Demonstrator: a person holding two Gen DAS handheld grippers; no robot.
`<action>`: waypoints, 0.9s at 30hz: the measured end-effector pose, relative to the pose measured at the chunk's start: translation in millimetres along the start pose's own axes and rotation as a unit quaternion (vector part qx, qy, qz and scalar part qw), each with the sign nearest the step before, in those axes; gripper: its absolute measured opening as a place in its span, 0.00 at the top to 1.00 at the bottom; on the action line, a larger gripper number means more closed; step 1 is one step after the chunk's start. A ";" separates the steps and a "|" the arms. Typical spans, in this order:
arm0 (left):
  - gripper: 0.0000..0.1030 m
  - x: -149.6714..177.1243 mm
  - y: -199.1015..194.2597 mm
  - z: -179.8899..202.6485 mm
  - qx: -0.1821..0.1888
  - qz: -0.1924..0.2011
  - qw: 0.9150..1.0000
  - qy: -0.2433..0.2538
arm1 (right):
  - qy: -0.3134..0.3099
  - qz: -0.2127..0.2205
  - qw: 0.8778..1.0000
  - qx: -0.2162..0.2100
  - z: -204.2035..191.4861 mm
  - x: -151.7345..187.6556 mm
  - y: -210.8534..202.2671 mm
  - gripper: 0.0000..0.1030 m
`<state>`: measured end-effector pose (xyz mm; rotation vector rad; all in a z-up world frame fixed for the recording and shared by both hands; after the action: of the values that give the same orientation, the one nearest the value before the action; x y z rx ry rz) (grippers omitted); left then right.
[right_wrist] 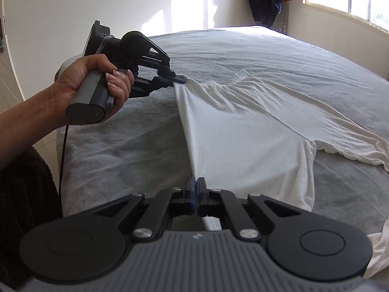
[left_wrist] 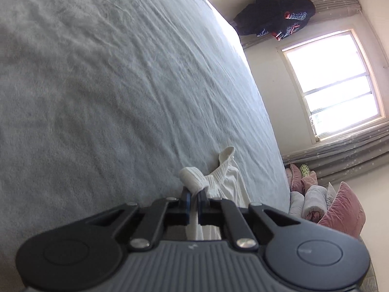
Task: Fold clothes
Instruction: 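Grasp the garment's ribbed waistband with the right gripper beside the left gripper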
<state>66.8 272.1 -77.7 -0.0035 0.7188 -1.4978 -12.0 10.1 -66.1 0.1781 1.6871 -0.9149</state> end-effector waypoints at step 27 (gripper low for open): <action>0.70 -21.4 -15.7 -48.8 0.026 -0.029 0.997 0.060 | 0.070 -0.044 0.996 -0.029 -9.4 -34.5 36.1 0.59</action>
<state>33.5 310.2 -100.7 0.1069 0.7827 -1.5816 12.5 52.5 -52.5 0.1317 1.8611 -0.9356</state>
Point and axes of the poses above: each gripper's, at about its wrist camera, not at the fingertips, and y roughly the way its jaws point, z to its right, x to its underside, the point moved 8 cm from there along y, roughly the way its jaws point, and after that the axes turned 11 degrees about z, right-handed, at the moved point
